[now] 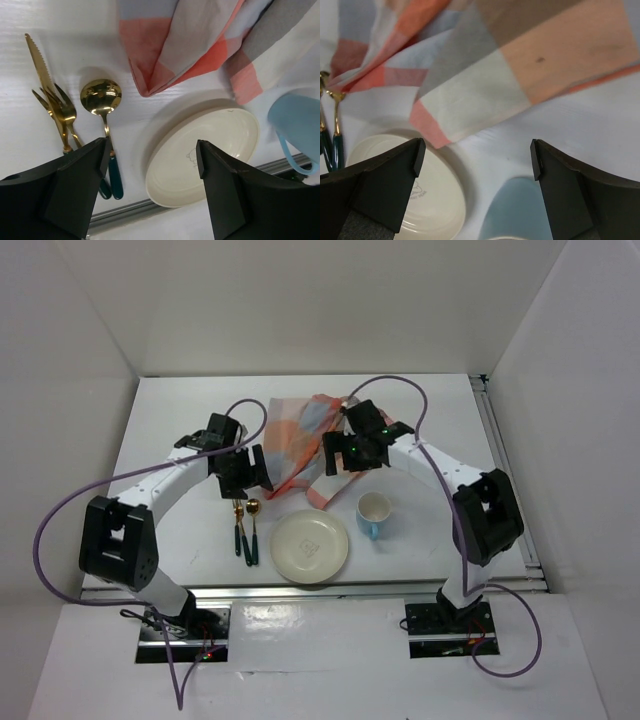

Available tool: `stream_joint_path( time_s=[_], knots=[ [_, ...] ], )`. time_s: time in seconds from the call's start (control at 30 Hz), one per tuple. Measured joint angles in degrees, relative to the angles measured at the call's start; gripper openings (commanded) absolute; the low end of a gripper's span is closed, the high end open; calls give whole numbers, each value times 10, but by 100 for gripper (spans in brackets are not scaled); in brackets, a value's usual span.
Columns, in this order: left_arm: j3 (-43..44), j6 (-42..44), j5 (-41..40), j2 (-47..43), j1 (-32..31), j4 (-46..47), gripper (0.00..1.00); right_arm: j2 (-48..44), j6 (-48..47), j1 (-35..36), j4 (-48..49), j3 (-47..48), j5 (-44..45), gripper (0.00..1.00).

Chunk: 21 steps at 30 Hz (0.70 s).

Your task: Set the dinner table for one person

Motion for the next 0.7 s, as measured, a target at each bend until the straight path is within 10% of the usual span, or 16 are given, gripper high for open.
stream_joint_path(
  time_s=[0.7],
  knots=[
    [-9,-57,10,82,0,57,73,22,-43,93,40,14,62,99]
  ],
)
